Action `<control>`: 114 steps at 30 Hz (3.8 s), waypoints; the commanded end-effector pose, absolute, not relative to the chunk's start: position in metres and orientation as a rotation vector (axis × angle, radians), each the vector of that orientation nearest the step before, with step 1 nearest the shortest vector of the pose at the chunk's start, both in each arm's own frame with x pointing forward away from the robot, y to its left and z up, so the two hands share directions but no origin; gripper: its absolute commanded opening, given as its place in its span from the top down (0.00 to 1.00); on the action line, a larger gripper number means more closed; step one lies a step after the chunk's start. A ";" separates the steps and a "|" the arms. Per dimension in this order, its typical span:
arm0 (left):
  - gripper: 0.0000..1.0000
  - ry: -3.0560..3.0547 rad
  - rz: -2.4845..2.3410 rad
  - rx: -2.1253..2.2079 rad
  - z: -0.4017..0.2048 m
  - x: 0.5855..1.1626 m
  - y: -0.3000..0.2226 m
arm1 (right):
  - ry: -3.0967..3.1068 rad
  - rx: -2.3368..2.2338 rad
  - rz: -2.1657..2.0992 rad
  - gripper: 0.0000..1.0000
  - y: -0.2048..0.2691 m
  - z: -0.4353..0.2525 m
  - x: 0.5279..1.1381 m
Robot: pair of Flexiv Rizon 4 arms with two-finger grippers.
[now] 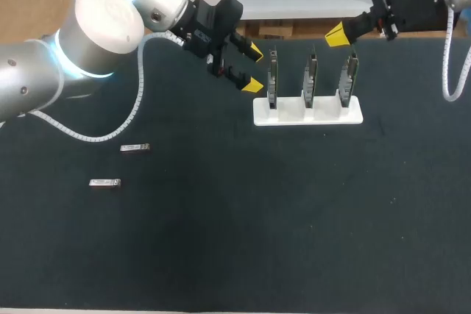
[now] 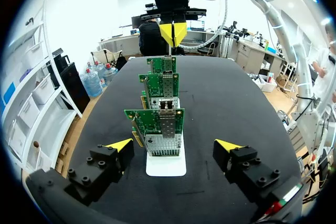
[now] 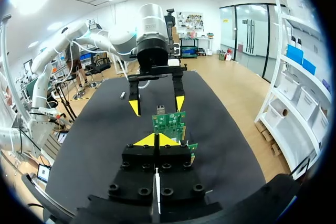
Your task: Pick up the optical module with the left hand, and insert it into the network port with the right hand.
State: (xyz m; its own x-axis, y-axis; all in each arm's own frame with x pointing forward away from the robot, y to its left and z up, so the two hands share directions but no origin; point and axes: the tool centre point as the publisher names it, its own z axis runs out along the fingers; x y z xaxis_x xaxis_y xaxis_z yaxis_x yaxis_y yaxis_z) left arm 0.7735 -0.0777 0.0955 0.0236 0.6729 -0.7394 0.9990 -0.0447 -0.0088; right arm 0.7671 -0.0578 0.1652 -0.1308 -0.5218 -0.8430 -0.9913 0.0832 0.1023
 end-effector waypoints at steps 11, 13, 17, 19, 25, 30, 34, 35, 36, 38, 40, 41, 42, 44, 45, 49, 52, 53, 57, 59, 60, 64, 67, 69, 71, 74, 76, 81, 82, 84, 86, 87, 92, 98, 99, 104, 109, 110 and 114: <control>0.00 1.705 -0.792 1.776 0.096 0.775 -0.078 | 1.668 -1.572 1.012 1.00 -0.058 0.157 0.775; 0.00 1.705 -0.792 1.776 0.096 0.775 -0.078 | 1.669 -1.574 1.014 1.00 -0.059 0.156 0.775; 0.00 1.705 -0.792 1.776 0.096 0.775 -0.078 | 1.673 -1.579 1.016 1.00 -0.057 0.153 0.775; 0.00 1.705 -0.792 1.776 0.096 0.775 -0.078 | 1.674 -1.579 1.017 1.00 -0.056 0.151 0.775; 0.00 1.705 -0.792 1.776 0.096 0.775 -0.078 | 1.678 -1.575 1.005 1.00 -0.053 0.147 0.774; 0.00 1.705 -0.792 1.776 0.096 0.775 -0.078 | 1.685 -1.558 1.000 1.00 -0.053 0.147 0.773; 0.00 1.705 -0.792 1.776 0.096 0.775 -0.078 | 1.687 -1.553 0.996 1.00 -0.054 0.147 0.774; 0.00 1.705 -0.792 1.776 0.096 0.775 -0.078 | 1.687 -1.552 0.996 1.00 -0.055 0.147 0.774; 0.00 1.705 -0.792 1.776 0.096 0.775 -0.078 | 1.686 -1.550 0.995 1.00 -0.055 0.148 0.774; 0.00 1.705 -0.792 1.776 0.096 0.775 -0.078 | 1.685 -1.546 0.997 1.00 -0.056 0.148 0.774; 0.00 1.705 -0.792 1.776 0.096 0.775 -0.078 | 1.682 -1.548 1.001 1.00 -0.057 0.147 0.773; 0.00 1.705 -0.792 1.776 0.096 0.775 -0.078 | 1.680 -1.550 1.002 1.00 -0.057 0.147 0.773; 0.00 1.705 -0.792 1.776 0.096 0.775 -0.078 | 1.681 -1.551 1.002 1.00 -0.057 0.147 0.773; 0.00 1.705 -0.792 1.776 0.096 0.775 -0.078 | 1.682 -1.552 0.993 1.00 -0.057 0.147 0.773; 0.00 1.705 -0.792 1.776 0.096 0.775 -0.078 | 1.685 -1.548 0.984 0.52 -0.057 0.147 0.773; 0.00 1.705 -0.792 1.776 0.096 0.775 -0.078 | 1.683 -1.546 0.986 0.00 -0.058 0.147 0.774; 0.00 1.705 -0.792 1.776 0.096 0.775 -0.078 | 1.683 -1.546 0.986 0.00 -0.058 0.147 0.774; 0.00 1.705 -0.792 1.776 0.096 0.775 -0.078 | 1.683 -1.546 0.986 0.00 -0.058 0.147 0.774; 0.00 1.705 -0.792 1.776 0.096 0.775 -0.078 | 1.683 -1.546 0.986 0.00 -0.058 0.147 0.774; 0.00 1.705 -0.792 1.776 0.096 0.775 -0.078 | 1.683 -1.546 0.986 0.00 -0.058 0.147 0.774; 0.00 1.705 -0.792 1.776 0.096 0.775 -0.078 | 1.683 -1.546 0.986 0.00 -0.058 0.147 0.774; 0.00 1.692 -0.764 1.801 0.099 0.771 -0.074 | 1.683 -1.546 0.986 0.00 -0.058 0.147 0.774; 0.00 1.690 -0.736 1.808 0.103 0.770 -0.065 | 1.683 -1.546 0.986 0.00 -0.058 0.147 0.774; 0.00 1.692 -0.715 1.803 0.105 0.770 -0.060 | 1.683 -1.546 0.986 0.00 -0.058 0.147 0.774; 0.00 1.696 -0.674 1.800 0.107 0.769 -0.055 | 1.683 -1.546 0.986 0.00 -0.058 0.147 0.774; 0.00 1.700 -0.627 1.813 0.109 0.765 -0.045 | 1.683 -1.546 0.986 0.00 -0.058 0.147 0.774; 0.00 1.709 -0.601 1.817 0.109 0.764 -0.036 | 1.683 -1.546 0.986 0.00 -0.058 0.147 0.774; 0.00 1.728 -0.510 1.843 0.108 0.759 -0.012 | 1.683 -1.546 0.986 0.00 -0.058 0.147 0.774; 0.00 1.734 -0.459 1.846 0.108 0.758 -0.004 | 1.683 -1.546 0.986 0.00 -0.058 0.147 0.774; 0.00 1.753 -0.442 1.836 0.109 0.757 0.008 | 1.683 -1.546 0.986 0.00 -0.058 0.147 0.774; 0.00 1.764 -0.399 1.842 0.109 0.755 0.018 | 1.683 -1.546 0.986 0.00 -0.058 0.147 0.774; 0.00 1.769 -0.378 1.853 0.108 0.754 0.024 | 1.683 -1.546 0.986 0.00 -0.058 0.147 0.774; 0.00 1.823 -0.231 1.886 0.101 0.747 0.056 | 1.683 -1.546 0.986 0.00 -0.058 0.147 0.774; 0.00 1.917 -0.129 1.900 0.088 0.736 0.095 | 1.683 -1.546 0.986 0.00 -0.058 0.147 0.774; 0.00 1.942 -0.121 1.887 0.086 0.735 0.102 | 1.683 -1.546 0.986 0.00 -0.058 0.147 0.774; 0.00 2.036 -0.082 1.863 0.076 0.726 0.131 | 1.683 -1.546 0.986 0.00 -0.058 0.147 0.774; 0.00 2.090 -0.042 1.867 0.067 0.716 0.154 | 1.683 -1.546 0.986 0.00 -0.058 0.147 0.774; 0.00 2.093 -0.022 1.875 0.065 0.713 0.157 | 1.683 -1.546 0.986 0.00 -0.058 0.147 0.774; 0.00 2.126 -0.009 1.875 0.059 0.706 0.164 | 1.683 -1.546 0.986 0.00 -0.058 0.147 0.774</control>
